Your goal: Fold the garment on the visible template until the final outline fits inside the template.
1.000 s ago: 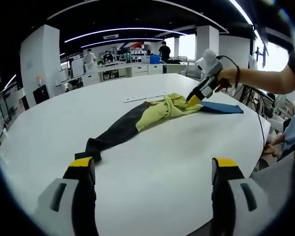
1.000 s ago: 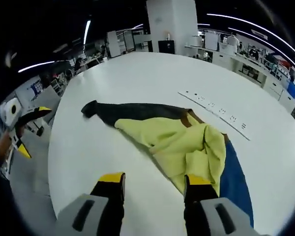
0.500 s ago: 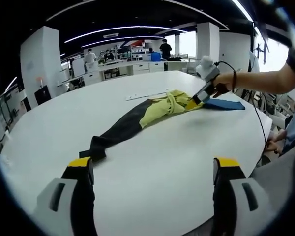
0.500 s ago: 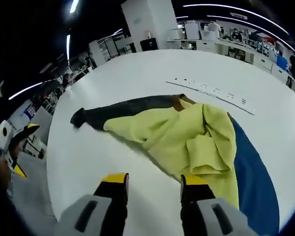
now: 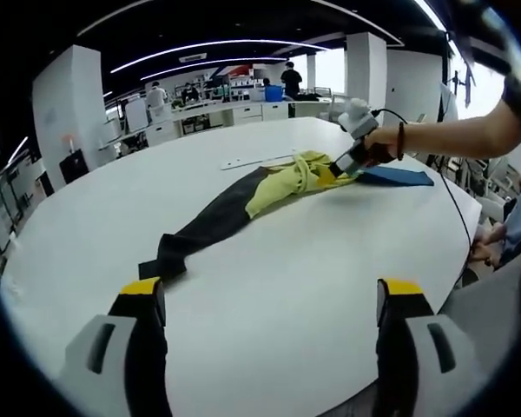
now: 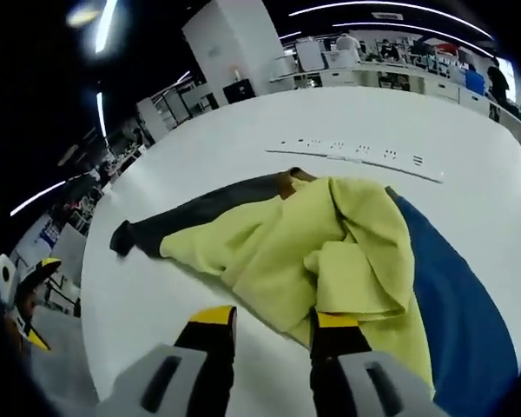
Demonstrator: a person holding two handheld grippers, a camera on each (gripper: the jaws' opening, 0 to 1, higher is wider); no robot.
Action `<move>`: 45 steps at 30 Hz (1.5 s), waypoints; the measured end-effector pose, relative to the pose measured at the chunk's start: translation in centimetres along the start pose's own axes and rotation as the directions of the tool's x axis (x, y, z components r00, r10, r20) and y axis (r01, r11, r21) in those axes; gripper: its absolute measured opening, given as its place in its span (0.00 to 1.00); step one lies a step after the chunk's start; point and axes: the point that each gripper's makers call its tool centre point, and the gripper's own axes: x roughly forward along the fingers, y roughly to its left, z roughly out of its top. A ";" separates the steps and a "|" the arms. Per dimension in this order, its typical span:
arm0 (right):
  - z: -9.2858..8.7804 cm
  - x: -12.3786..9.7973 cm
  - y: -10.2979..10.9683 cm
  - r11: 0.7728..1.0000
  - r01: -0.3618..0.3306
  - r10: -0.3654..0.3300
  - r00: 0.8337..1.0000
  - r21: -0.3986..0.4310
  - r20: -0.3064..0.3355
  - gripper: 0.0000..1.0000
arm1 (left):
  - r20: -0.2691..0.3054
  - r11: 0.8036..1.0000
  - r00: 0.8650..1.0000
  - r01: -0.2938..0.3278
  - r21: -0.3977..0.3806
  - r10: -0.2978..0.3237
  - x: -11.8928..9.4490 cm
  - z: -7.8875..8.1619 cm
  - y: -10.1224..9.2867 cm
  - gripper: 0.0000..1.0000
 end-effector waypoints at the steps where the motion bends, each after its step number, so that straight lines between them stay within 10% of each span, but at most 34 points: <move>1: 0.2 0.0 0.2 1.000 0.002 -0.002 1.000 -0.008 0.008 0.25 | -0.001 1.000 1.000 0.001 0.000 -0.001 0.0 0.0 0.0 0.99; 8: 1.1 0.1 0.0 1.000 0.027 -0.026 0.999 -0.013 0.037 0.00 | -0.005 1.000 1.000 0.006 0.012 -0.006 0.0 -0.1 -0.2 0.99; 27: 5.6 -6.2 7.7 0.989 -0.039 0.055 0.993 -0.144 0.107 0.00 | 0.027 0.999 1.000 0.015 0.028 -0.016 -0.6 1.2 -0.9 0.94; 45: 4.5 -6.8 14.6 0.984 -0.169 0.173 0.979 -0.047 0.104 0.00 | 0.114 0.997 0.991 0.073 -0.012 -0.071 0.3 3.2 -4.9 0.84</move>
